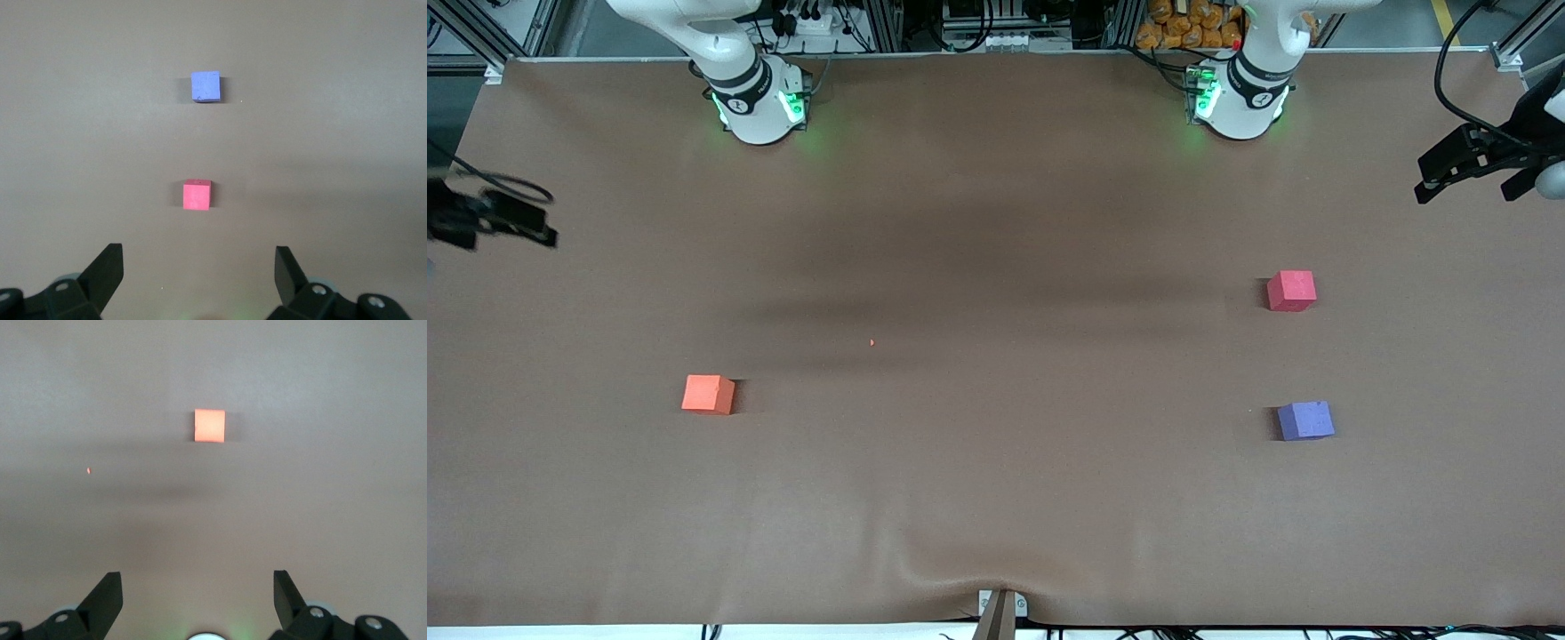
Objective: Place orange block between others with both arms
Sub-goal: 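Reach the right gripper out toward the orange cube, then lower the right gripper over the orange cube and close on it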
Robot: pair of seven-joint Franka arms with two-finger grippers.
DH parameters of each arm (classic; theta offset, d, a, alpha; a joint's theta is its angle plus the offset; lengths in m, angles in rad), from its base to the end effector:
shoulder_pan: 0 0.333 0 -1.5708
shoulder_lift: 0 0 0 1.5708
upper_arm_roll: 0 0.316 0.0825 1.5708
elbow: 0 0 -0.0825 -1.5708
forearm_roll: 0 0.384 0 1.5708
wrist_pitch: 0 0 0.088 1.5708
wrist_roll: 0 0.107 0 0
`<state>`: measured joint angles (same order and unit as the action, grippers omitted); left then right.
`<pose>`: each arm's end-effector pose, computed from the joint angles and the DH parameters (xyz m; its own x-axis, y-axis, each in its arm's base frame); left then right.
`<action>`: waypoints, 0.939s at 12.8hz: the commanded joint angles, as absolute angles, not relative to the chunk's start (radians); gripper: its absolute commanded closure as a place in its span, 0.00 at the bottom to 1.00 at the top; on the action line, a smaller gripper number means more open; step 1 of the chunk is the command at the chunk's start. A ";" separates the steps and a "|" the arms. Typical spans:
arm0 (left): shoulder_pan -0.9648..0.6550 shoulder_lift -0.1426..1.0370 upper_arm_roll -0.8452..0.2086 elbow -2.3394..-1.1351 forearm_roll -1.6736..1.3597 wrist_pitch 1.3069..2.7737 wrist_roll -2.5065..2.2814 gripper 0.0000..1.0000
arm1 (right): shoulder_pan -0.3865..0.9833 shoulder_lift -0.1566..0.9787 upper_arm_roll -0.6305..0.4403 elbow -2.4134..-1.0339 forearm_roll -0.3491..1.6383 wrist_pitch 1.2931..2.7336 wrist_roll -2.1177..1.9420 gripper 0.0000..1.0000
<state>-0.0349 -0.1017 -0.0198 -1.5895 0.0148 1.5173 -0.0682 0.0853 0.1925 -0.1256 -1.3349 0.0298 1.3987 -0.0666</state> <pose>0.5162 -0.0272 0.6654 0.9994 0.0144 0.0306 0.0148 -0.9998 -0.0147 0.5946 -0.0124 0.6098 0.9915 0.0310 -0.1262 0.0294 -0.9995 -0.0142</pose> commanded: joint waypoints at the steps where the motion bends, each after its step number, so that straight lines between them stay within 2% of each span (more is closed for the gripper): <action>1: -0.034 -0.095 -0.021 -1.574 0.000 1.516 -0.058 0.00 | 0.094 0.287 -0.124 -1.367 0.015 1.512 -0.067 0.00; 7: -0.037 -0.091 -0.021 -1.572 0.000 1.531 -0.058 0.00 | 0.084 0.454 -0.124 -1.485 0.015 1.779 -0.067 0.00; 12: -0.034 -0.090 -0.021 -1.572 -0.002 1.532 -0.057 0.00 | 0.087 0.563 -0.124 -1.516 0.017 1.911 -0.078 0.00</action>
